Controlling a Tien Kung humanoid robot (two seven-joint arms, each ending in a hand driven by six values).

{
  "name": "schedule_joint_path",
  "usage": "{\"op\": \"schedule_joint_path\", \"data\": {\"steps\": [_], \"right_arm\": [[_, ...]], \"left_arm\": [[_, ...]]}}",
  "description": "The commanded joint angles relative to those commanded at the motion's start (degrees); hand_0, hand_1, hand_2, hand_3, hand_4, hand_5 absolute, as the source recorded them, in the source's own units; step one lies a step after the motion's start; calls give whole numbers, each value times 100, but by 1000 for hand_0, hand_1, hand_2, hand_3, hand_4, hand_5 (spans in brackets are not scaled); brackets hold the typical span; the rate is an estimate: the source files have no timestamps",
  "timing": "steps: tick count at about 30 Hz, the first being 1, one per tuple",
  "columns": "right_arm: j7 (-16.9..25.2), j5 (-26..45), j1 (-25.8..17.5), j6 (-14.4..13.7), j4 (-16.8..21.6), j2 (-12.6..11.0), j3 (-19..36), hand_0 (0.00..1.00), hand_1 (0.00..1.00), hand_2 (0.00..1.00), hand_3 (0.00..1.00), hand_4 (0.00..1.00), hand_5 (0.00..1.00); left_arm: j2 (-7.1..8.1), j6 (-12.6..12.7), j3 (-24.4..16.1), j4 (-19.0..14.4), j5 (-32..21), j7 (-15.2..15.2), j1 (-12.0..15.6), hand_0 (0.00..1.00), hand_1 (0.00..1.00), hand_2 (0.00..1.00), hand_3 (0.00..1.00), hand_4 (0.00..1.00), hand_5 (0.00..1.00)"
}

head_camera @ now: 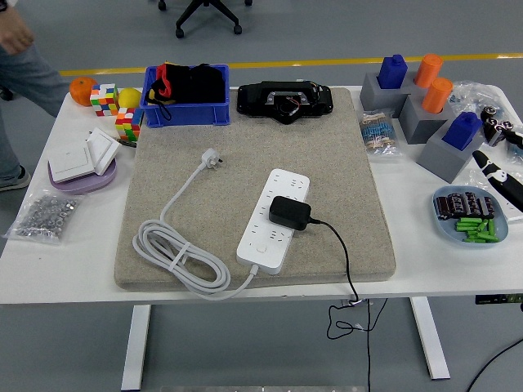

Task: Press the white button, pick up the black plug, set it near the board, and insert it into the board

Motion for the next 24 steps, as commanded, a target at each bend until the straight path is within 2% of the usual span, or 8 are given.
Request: {"op": "schedule_joint_path", "data": {"steps": [4,7,9,11,16,24], "right_arm": [[-14,-41,104,4,-27,97,393,976,892,827,815,998,723],[-31,-30,130,6,-96,35,480,976,892,827,815,998,723],[-75,-51,54,30,-106,-110,466,976,893,826,815,998,721],[-110,-72,-59,46,-75,-154,497,976,893,826,815,998,721],[-139,-120,-215,50,22,-57,751,975,893,826,814,998,719],[-206,-151,-230,70,116,21,1003,973,890,827,813,998,720]], "left_arm": [[32,-4,96,0,-42,5,-128,707,665,584,679,662,270],[97,-53,345,0,-91,24,-168,707,665,584,679,662,270],[112,-19,203,0,7,16,-124,707,665,584,680,662,270],[108,-10,63,0,95,28,-64,707,665,584,680,662,270],[65,-21,90,0,73,23,-15,707,664,585,679,663,271],[18,-28,154,0,21,18,-25,707,664,584,680,664,272]]}}
